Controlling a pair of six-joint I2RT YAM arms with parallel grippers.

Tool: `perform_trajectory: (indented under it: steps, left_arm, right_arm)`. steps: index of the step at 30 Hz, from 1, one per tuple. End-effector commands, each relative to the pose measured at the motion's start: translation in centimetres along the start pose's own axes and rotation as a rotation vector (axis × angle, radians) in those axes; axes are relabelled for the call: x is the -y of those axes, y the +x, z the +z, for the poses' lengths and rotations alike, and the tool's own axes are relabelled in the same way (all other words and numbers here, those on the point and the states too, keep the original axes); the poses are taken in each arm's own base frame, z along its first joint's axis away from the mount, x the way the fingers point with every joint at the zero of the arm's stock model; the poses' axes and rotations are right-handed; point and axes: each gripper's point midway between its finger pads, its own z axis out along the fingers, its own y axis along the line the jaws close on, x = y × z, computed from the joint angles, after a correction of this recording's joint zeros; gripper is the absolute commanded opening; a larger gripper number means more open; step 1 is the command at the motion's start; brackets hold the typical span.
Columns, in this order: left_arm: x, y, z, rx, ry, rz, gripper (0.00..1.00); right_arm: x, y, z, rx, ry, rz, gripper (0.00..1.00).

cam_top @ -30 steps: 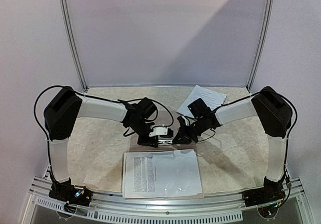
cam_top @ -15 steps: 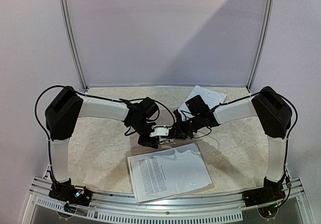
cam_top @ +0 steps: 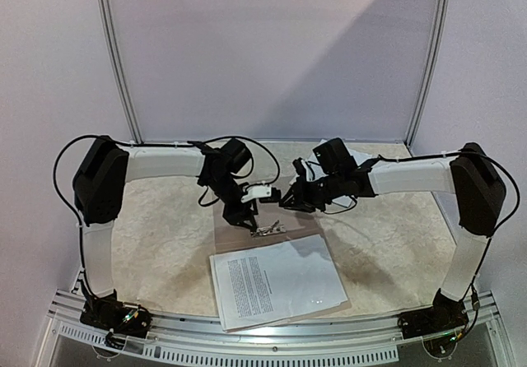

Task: Put the files into the folder
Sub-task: Open the spring clip on the folder with some files.

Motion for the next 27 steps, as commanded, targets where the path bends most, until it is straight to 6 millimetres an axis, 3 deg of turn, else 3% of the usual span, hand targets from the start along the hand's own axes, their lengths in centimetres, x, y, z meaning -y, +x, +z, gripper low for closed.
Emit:
perform_trajectory:
  steps: [1,5,8,13,21,27]
  left_arm:
    - [-1.1,-0.6,-5.0,0.090,-0.011,-0.078,0.56]
    - [-2.7,3.7,-6.8,0.035,-0.119,-0.201,0.56]
    - [-2.8,8.6,-6.6,-0.062,-0.194,-0.298,0.56]
    - [2.0,13.2,-5.1,-0.135,-0.127,-0.352,0.55]
    - [9.8,16.4,-4.2,-0.193,0.051,-0.310,0.44]
    - [14.9,16.0,-3.4,-0.206,0.198,-0.186,0.41]
  right_arm:
    - [4.0,0.3,-1.2,0.090,0.197,0.060,0.08]
    - [6.4,1.6,0.1,0.083,0.287,0.079,0.00]
    - [5.8,1.4,1.7,0.093,0.259,0.060,0.00]
    - [4.3,2.1,4.5,0.053,0.204,0.035,0.00]
    - [-0.2,3.5,8.6,0.023,0.133,-0.017,0.00]
    - [-3.1,4.8,10.8,0.009,0.086,-0.037,0.00]
